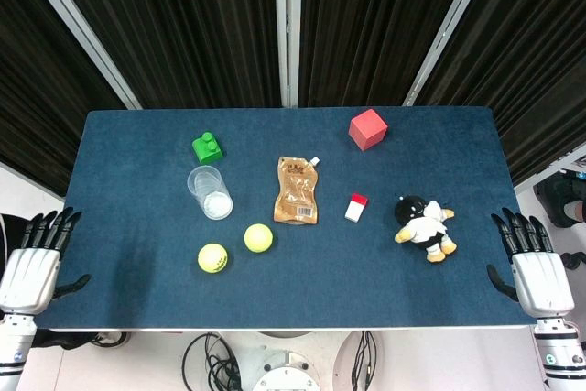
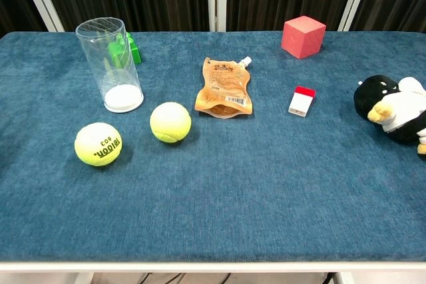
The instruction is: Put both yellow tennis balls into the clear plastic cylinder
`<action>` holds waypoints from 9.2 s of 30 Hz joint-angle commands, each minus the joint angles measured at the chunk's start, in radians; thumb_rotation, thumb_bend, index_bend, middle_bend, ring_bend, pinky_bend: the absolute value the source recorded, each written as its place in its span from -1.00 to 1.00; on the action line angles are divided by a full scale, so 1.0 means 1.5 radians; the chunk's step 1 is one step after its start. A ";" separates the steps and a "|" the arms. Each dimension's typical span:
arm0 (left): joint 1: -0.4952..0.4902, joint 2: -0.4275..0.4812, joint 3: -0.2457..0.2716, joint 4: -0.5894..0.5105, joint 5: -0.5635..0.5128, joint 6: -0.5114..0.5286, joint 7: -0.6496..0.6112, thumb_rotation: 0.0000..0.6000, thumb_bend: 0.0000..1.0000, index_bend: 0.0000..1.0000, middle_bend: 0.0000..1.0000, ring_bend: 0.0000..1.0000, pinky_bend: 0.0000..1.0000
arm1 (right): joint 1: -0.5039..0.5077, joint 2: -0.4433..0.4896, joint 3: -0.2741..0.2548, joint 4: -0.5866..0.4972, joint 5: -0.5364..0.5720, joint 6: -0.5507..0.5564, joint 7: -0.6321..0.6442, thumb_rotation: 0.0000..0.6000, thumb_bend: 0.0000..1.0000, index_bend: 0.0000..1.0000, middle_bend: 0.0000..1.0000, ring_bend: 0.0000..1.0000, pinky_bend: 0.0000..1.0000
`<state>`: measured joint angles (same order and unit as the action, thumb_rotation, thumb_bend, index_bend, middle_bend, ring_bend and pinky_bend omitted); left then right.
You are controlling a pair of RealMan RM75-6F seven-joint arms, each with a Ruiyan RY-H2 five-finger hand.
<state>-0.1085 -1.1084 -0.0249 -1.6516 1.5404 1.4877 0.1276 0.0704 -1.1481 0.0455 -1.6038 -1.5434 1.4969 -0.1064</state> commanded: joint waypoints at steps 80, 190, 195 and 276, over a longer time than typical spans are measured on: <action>-0.244 -0.181 -0.011 0.052 0.057 -0.165 0.003 1.00 -0.58 0.00 0.07 0.16 0.65 | -0.022 0.027 0.010 0.025 0.009 0.027 0.086 1.00 -0.45 -1.00 -1.00 -1.00 -1.00; -0.438 -0.417 -0.001 0.330 0.026 -0.296 -0.143 1.00 -0.61 0.34 0.19 0.20 0.78 | -0.021 0.054 0.020 0.027 0.036 0.010 0.124 1.00 -0.45 -1.00 -1.00 -1.00 -1.00; -0.425 -0.364 -0.013 0.239 0.024 -0.262 -0.145 1.00 -0.60 0.36 0.22 0.21 0.78 | -0.022 0.056 0.020 0.026 0.034 0.012 0.125 1.00 -0.45 -1.00 -1.00 -1.00 -1.00; -0.010 -0.097 0.057 0.084 -0.072 0.117 0.004 1.00 -0.88 -1.00 -1.00 -1.00 -1.00 | 0.002 0.005 0.005 0.061 -0.013 -0.003 0.069 1.00 -0.61 -1.00 -1.00 -1.00 -1.00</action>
